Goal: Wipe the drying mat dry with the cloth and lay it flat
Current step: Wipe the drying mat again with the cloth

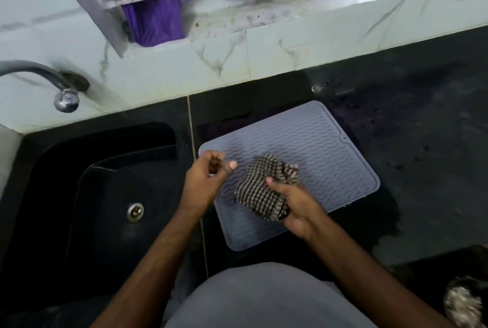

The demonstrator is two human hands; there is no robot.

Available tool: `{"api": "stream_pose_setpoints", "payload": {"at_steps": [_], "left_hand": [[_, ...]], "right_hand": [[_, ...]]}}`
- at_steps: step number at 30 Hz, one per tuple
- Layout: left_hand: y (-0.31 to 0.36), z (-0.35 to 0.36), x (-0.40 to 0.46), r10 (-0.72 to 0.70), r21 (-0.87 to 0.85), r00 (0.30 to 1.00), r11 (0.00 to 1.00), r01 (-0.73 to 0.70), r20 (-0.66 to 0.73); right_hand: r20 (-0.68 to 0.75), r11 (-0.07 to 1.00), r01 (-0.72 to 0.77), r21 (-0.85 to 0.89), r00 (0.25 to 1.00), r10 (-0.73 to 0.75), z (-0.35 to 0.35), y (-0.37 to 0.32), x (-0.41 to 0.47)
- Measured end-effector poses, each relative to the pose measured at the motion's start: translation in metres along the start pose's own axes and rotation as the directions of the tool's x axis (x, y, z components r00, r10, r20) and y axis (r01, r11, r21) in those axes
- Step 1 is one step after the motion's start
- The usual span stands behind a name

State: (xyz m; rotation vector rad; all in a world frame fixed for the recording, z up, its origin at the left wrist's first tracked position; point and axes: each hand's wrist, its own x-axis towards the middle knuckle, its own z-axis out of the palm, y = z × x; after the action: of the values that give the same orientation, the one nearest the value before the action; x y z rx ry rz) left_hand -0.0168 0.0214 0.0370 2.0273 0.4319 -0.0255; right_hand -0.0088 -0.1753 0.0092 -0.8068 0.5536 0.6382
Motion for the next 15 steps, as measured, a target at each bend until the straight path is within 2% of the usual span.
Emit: {"api": "stream_pose_setpoints", "payload": {"at_steps": [1,2,3,4,5,6,8,10,11,12,13,15], "left_hand": [[-0.01,0.0,-0.003,-0.012,0.025,1.0,1.0,0.012,0.019],[-0.018,0.0,-0.007,-0.004,0.067,0.998,0.998,0.0,0.063],[-0.025,0.001,-0.013,0.015,0.143,0.993,0.989,-0.032,0.12],[-0.035,0.002,-0.019,0.031,0.223,0.984,0.972,-0.07,0.176],[-0.044,0.004,-0.024,0.036,0.309,0.974,0.945,-0.107,0.226],[-0.053,0.007,-0.029,0.02,0.386,0.963,0.914,-0.127,0.269],[-0.07,0.012,-0.038,-0.027,0.501,0.946,0.853,-0.147,0.323],[-0.084,0.015,-0.043,-0.02,0.565,0.947,0.806,-0.175,0.322],[-0.091,0.016,-0.043,-0.004,0.575,0.951,0.798,-0.183,0.308],[-0.094,0.016,-0.044,0.01,0.581,0.955,0.792,-0.188,0.295],[-0.095,0.015,-0.043,0.023,0.587,0.958,0.786,-0.194,0.287],[-0.095,0.015,-0.043,0.037,0.599,0.959,0.774,-0.204,0.279]], "right_hand": [[-0.076,0.995,0.097,0.006,0.992,-0.096,-0.006,-0.002,0.006],[-0.153,0.972,0.219,-0.086,0.961,-0.23,-0.012,-0.006,0.01],[-0.181,0.892,0.343,-0.295,0.896,-0.405,-0.02,-0.011,0.013],[-0.105,0.728,0.437,-0.527,0.817,-0.567,-0.029,-0.015,0.017],[0.052,0.524,0.501,-0.689,0.755,-0.654,-0.035,-0.017,0.02],[0.227,0.334,0.541,-0.772,0.726,-0.65,-0.039,-0.016,0.022],[0.5,-0.045,0.556,-0.83,0.707,-0.5,-0.049,-0.005,0.03],[0.65,-0.448,0.498,-0.743,0.695,-0.306,-0.056,0.011,0.038],[0.671,-0.547,0.464,-0.697,0.692,-0.268,-0.056,0.016,0.04],[0.665,-0.568,0.442,-0.695,0.695,-0.274,-0.052,0.018,0.039],[0.641,-0.537,0.428,-0.727,0.703,-0.309,-0.046,0.016,0.037],[0.57,-0.412,0.421,-0.808,0.735,-0.367,-0.031,0.014,0.035]]}}
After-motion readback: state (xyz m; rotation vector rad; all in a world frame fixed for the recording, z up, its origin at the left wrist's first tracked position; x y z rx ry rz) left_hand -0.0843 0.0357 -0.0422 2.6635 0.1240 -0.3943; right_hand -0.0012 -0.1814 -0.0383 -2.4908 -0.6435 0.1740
